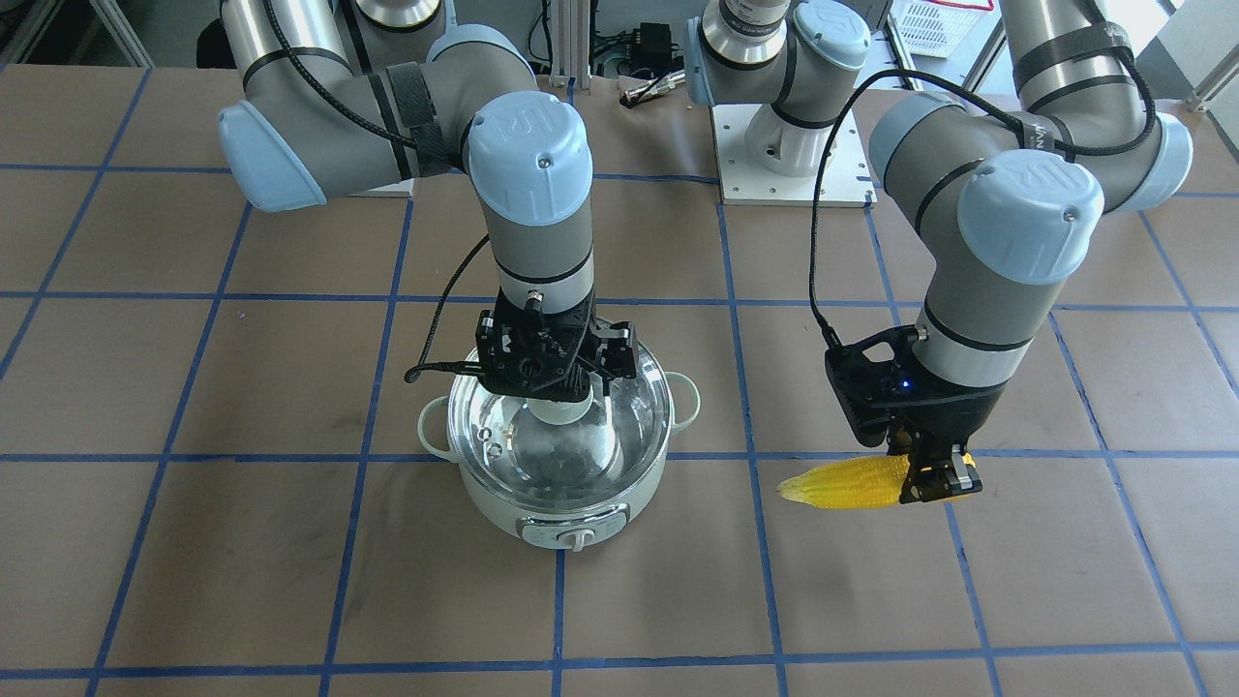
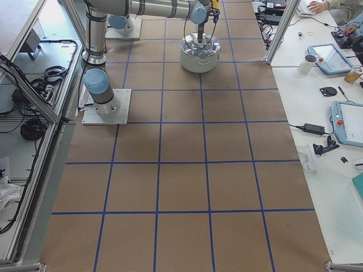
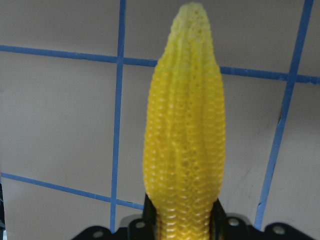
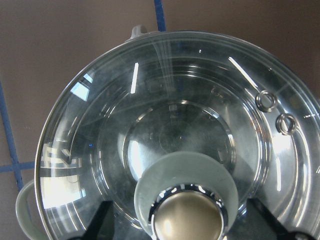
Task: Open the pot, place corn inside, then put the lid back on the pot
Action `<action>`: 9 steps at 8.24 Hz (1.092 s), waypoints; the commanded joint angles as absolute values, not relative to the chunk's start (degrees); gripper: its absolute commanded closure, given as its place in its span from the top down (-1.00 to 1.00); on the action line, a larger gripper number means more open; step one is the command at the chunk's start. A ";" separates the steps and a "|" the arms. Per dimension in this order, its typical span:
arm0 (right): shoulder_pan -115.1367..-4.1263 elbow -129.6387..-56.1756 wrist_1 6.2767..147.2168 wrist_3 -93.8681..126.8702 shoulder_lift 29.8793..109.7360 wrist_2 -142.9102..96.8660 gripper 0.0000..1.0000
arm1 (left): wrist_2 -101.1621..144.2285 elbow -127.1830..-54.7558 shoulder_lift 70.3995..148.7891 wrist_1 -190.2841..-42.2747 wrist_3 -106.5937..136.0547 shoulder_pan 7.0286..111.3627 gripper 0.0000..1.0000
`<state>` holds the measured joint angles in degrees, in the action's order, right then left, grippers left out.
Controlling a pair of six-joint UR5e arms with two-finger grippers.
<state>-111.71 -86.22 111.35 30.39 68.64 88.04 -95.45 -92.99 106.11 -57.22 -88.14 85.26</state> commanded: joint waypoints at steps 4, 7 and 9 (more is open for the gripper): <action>-111.62 -86.22 111.27 29.54 68.12 87.98 -0.33 | -95.36 -93.08 105.82 -57.22 -87.54 85.34 -1.00; -111.45 -85.43 110.57 29.44 68.73 87.89 -1.00 | -95.36 -93.08 105.56 -57.22 -87.45 85.34 -1.00; -110.83 -83.86 108.82 29.44 69.87 86.93 -1.00 | -95.36 -92.99 105.56 -57.22 -86.93 85.52 -1.00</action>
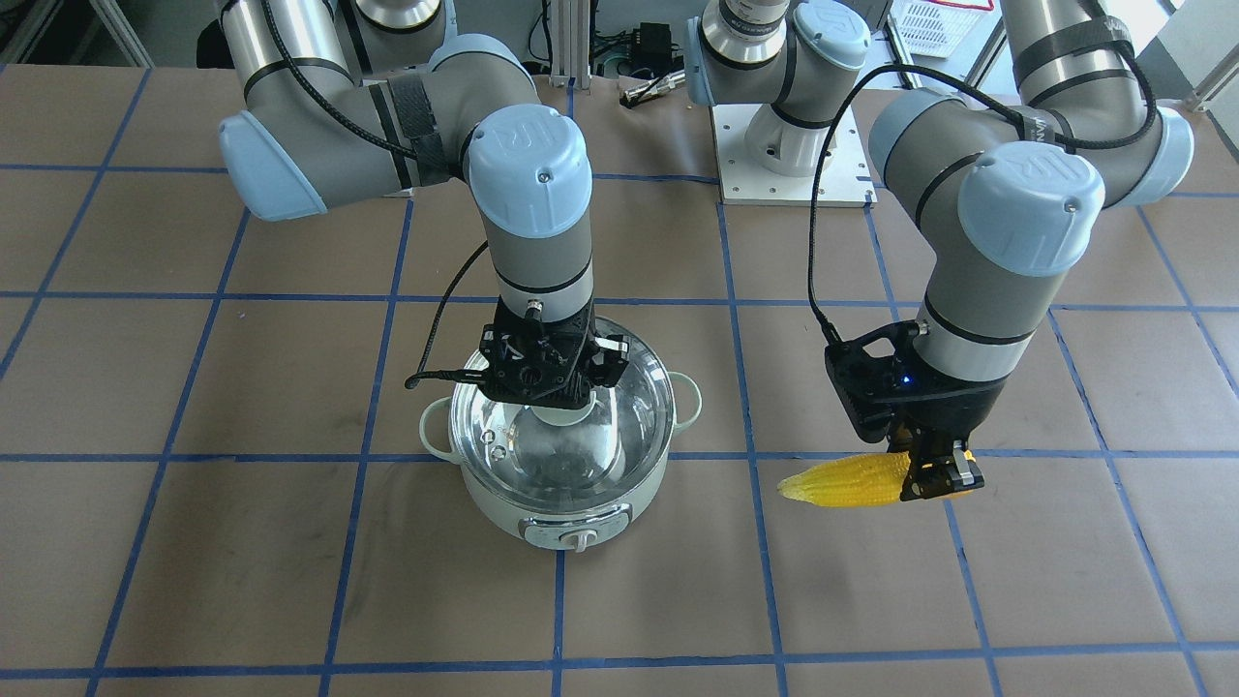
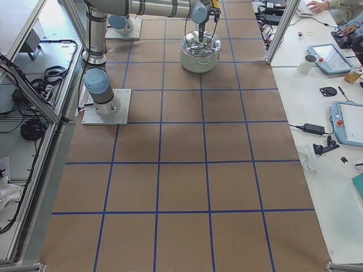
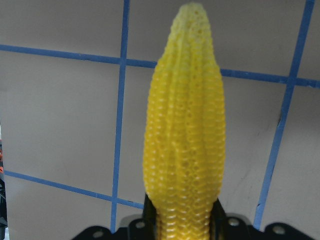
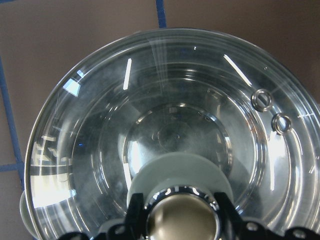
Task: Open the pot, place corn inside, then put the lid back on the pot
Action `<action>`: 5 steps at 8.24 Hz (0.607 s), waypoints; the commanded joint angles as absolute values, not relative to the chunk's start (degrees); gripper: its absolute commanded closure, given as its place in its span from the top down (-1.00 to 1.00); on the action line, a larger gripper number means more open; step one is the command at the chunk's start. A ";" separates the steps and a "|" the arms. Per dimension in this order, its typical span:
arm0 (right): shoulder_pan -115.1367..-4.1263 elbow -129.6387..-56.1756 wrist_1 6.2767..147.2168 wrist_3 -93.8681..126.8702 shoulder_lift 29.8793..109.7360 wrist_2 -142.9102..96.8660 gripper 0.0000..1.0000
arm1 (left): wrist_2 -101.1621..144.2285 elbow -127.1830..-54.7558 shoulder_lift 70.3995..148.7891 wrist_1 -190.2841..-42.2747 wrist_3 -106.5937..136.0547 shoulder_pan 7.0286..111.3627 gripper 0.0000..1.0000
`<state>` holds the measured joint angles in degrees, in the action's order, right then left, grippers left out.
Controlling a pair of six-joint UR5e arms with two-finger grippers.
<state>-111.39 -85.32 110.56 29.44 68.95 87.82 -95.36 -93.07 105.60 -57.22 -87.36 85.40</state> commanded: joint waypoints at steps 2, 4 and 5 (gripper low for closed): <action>-106.99 -82.18 102.42 24.12 72.84 86.92 -1.00 | -95.36 -92.90 105.38 -57.22 -85.18 86.30 -1.00; -98.57 -82.26 95.48 12.64 76.97 86.92 -1.00 | -95.62 -92.90 105.12 -57.04 -83.07 89.54 -1.00; -94.09 -82.35 93.27 7.52 78.04 87.01 -1.00 | -95.45 -92.90 105.03 -56.95 -80.01 90.87 -1.00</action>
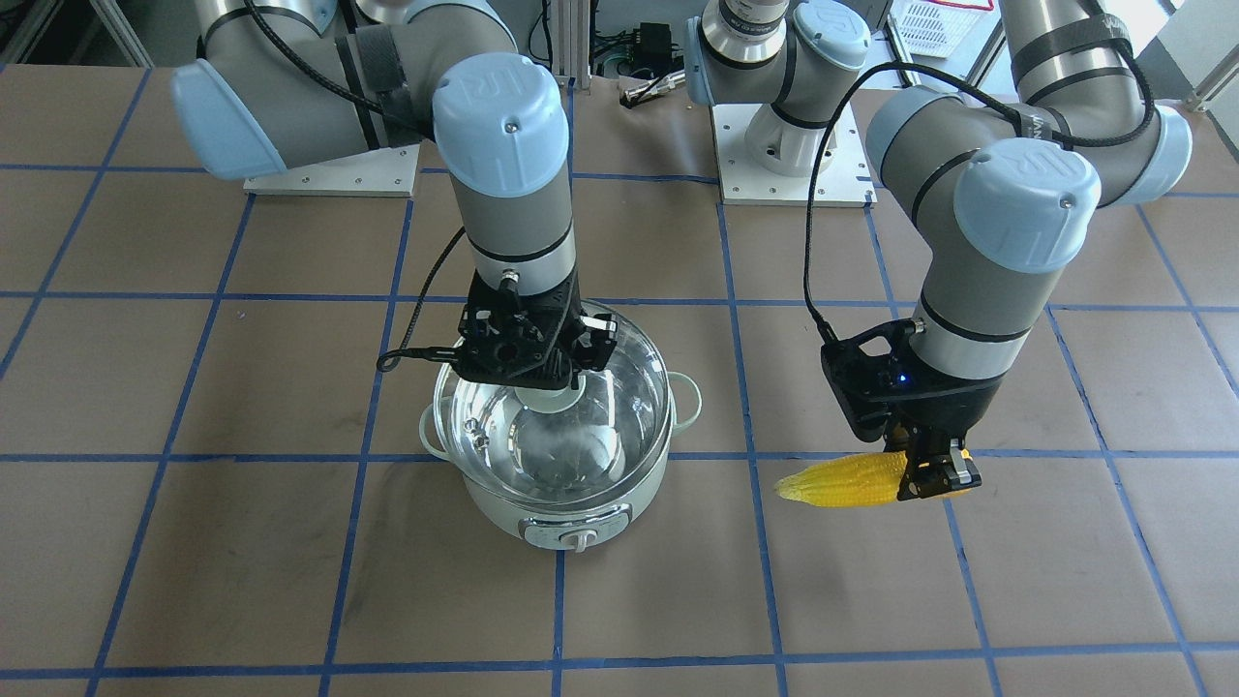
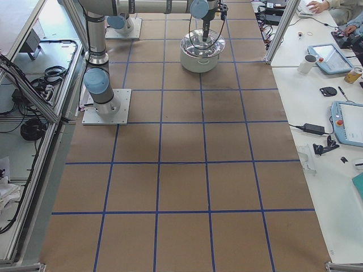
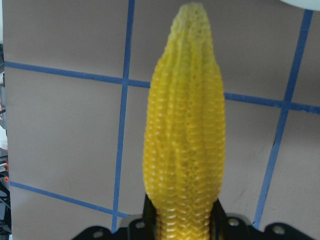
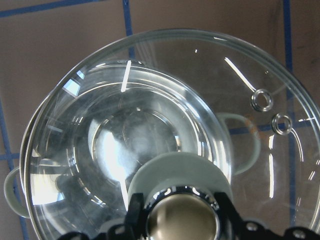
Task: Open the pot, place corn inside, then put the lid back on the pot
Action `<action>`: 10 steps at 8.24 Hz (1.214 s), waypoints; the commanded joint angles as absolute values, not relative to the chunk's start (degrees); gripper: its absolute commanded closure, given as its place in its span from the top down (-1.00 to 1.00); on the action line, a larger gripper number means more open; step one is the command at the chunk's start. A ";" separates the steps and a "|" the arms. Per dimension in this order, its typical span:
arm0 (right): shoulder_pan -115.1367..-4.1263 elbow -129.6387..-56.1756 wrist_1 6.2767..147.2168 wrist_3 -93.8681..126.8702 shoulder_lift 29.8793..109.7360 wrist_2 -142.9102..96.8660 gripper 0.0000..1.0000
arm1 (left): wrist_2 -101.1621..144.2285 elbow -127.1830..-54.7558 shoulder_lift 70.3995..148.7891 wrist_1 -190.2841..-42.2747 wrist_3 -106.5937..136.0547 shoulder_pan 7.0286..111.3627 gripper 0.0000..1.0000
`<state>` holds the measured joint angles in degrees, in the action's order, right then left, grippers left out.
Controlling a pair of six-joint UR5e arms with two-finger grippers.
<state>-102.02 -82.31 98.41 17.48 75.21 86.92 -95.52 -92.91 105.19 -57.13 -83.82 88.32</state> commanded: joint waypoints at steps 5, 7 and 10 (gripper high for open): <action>-80.43 -83.14 88.60 -11.16 80.24 87.71 -1.00 | -95.71 -92.99 104.76 -56.52 -72.17 103.42 -1.00; -78.85 -83.32 87.29 -13.18 80.24 87.89 -1.00 | -95.19 -92.99 105.82 -56.43 -67.51 107.30 -1.00; -78.66 -83.32 87.45 -13.71 80.16 87.72 -1.00 | -94.83 -92.99 108.09 -56.43 -66.54 111.52 -1.00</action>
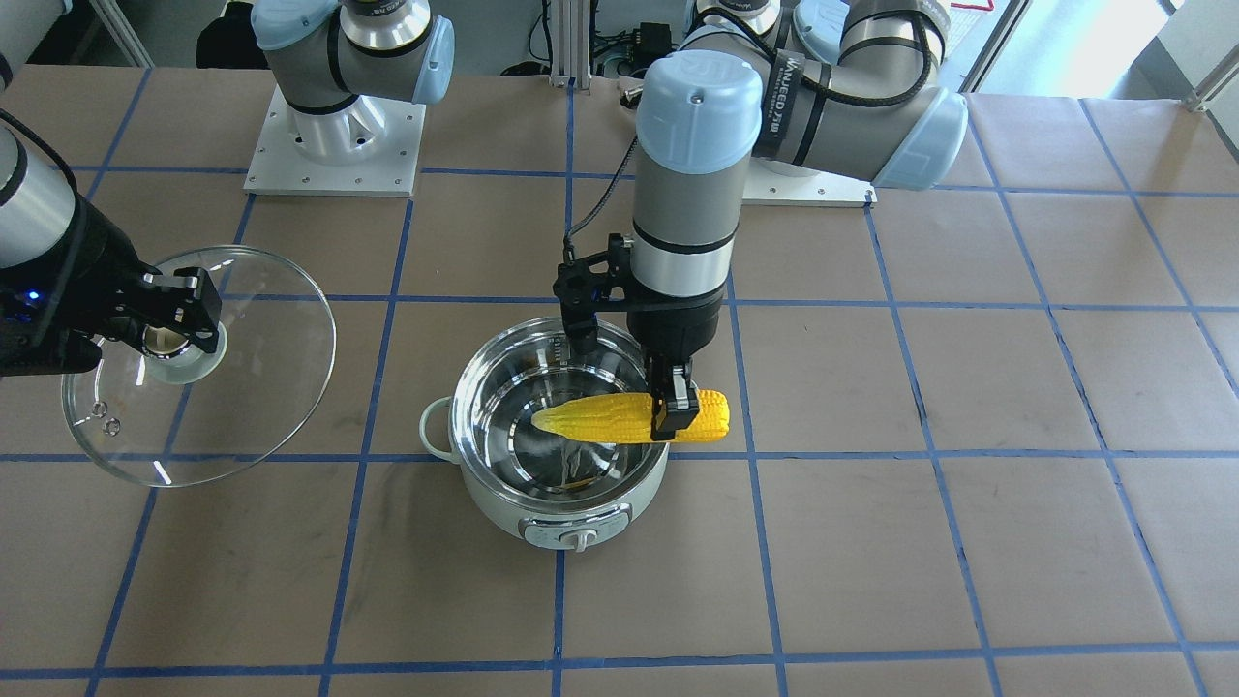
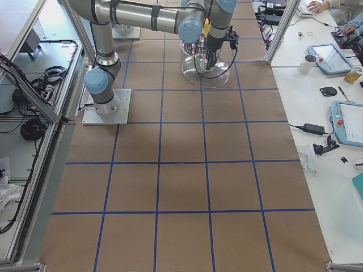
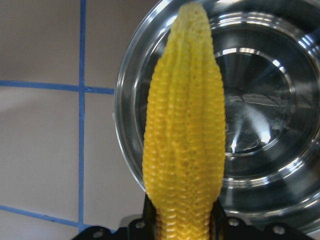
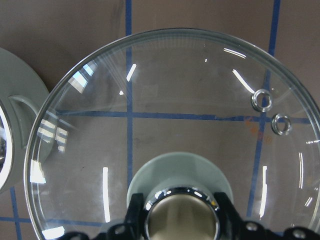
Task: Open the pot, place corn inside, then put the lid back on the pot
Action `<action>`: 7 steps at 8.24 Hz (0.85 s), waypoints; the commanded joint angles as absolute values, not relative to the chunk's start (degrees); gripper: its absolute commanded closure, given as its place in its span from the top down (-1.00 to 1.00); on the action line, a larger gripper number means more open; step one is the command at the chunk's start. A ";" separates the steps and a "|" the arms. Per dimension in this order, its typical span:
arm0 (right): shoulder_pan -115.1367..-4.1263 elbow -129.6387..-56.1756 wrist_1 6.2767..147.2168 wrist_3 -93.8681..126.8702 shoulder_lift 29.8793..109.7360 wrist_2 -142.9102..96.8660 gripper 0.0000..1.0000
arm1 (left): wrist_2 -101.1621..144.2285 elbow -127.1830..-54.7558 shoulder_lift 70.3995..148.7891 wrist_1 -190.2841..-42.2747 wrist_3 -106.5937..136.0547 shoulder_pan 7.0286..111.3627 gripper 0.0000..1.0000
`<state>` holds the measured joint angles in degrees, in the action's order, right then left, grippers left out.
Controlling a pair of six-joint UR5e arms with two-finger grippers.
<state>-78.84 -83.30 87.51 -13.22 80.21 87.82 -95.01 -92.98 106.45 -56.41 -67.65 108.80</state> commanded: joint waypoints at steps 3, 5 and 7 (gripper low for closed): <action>-78.66 -83.50 87.45 -13.71 80.16 87.36 -1.00 | -94.92 -92.99 110.39 -56.51 -64.78 113.03 -0.63; -78.66 -83.50 87.63 -13.62 80.24 87.37 -1.00 | -95.01 -92.90 110.39 -56.51 -64.77 113.03 0.81; -78.66 -83.50 87.45 -13.45 80.24 87.01 -1.00 | -95.54 -92.90 110.04 -56.51 -64.69 113.03 0.84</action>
